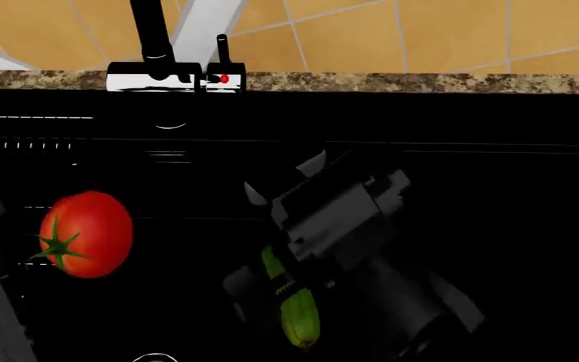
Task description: Pick the vegetables from the sink and place them on the cutting board.
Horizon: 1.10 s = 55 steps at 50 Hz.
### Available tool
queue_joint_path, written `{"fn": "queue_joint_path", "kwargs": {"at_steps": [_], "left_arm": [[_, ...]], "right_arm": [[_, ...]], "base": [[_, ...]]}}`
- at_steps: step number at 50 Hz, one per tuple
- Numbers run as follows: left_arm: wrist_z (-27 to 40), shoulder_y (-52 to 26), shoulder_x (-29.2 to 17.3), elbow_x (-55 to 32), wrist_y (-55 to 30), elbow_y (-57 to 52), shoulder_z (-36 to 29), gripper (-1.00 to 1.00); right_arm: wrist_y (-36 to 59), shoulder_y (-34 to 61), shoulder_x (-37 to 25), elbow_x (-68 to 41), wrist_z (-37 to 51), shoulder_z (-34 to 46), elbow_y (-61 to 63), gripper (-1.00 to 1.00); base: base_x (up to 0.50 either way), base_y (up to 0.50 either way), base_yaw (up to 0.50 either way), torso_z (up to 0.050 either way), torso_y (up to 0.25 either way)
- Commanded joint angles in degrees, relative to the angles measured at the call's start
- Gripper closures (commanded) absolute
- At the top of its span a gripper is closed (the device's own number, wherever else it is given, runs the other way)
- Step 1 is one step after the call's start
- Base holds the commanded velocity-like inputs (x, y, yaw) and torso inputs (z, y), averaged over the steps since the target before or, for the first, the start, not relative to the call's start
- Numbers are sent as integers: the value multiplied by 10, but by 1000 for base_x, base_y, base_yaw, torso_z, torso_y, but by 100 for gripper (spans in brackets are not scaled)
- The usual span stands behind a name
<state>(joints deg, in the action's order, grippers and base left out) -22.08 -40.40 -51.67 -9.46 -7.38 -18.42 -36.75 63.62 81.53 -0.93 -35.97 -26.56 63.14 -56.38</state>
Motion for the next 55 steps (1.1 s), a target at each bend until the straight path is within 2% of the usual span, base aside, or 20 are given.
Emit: {"fn": "queue_joint_path", "kwargs": {"at_steps": [1,43,44,55], "left_arm": [[6,2,3,-19,1,2,2,100],[4,0,4,-17,-8,1,0,100],[4,0,4,-17,-8,0,0,100],[5,3,5,-18,-3,4,-1,100]], "right_arm": [[-16,-17,8,-34,-1,43,-26,-100],[-117,-44,9,-217,32,208,-110,-100],[-117,-44,9,-217,32,209,-111,100],[-118,-48,9,-217,33,211,-119,100]], "base": [[41,0,7,0,0],[42,0,6,0,0],[43,0,8,0,0],[43,0,7,-1,-4]]}}
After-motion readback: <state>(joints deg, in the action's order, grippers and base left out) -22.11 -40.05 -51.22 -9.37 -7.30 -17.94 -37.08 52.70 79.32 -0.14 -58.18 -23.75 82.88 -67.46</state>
